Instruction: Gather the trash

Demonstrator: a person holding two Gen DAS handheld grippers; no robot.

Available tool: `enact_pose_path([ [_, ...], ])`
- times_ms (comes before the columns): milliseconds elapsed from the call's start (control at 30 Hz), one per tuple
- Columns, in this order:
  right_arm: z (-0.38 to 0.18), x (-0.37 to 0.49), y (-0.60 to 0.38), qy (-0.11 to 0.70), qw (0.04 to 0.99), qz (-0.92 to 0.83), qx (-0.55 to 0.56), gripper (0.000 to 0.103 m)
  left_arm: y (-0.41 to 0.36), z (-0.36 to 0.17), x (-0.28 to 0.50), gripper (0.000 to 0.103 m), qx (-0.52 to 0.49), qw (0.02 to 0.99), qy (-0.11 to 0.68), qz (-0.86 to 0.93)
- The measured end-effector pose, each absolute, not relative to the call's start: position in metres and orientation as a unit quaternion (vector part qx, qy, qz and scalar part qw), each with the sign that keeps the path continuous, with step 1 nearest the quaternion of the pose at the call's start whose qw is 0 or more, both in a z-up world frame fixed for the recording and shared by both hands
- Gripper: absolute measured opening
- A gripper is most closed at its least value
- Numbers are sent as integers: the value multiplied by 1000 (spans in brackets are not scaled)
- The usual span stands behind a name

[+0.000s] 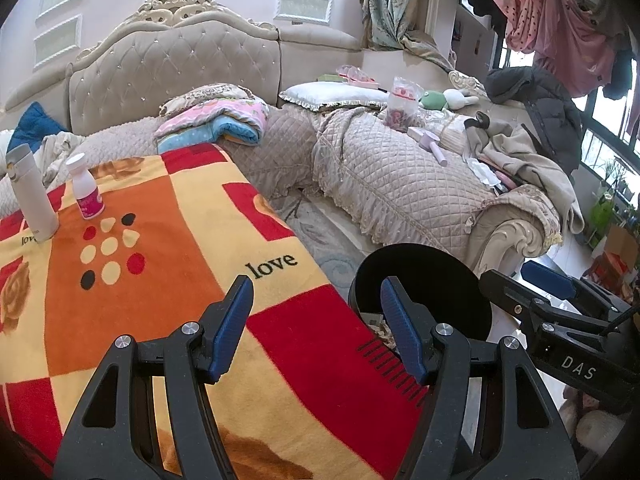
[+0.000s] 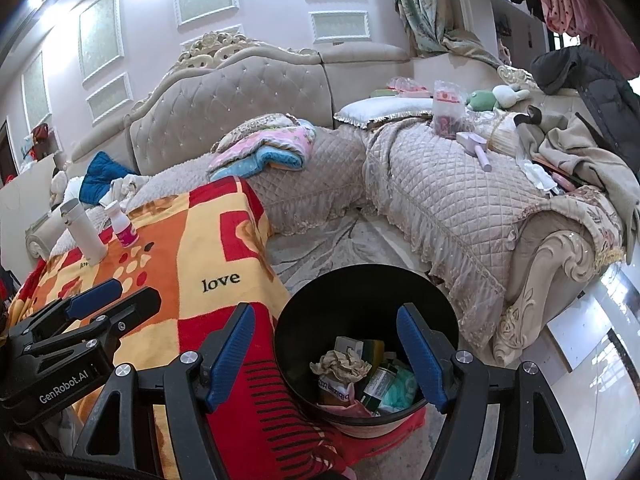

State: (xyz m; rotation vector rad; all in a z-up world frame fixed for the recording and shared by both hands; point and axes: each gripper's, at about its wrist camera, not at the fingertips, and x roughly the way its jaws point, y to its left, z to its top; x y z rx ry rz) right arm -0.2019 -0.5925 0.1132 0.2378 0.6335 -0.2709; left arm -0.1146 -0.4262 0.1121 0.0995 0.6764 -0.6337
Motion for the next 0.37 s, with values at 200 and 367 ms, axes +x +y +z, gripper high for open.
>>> enact_pose_path([
  [200, 111, -201, -593, 315, 933, -132, 116, 72, -427, 108, -118, 65, 49, 894, 317, -313],
  [367, 111, -200, -592, 318, 932, -131, 114, 72, -424, 107, -117, 65, 48, 896, 316, -310],
])
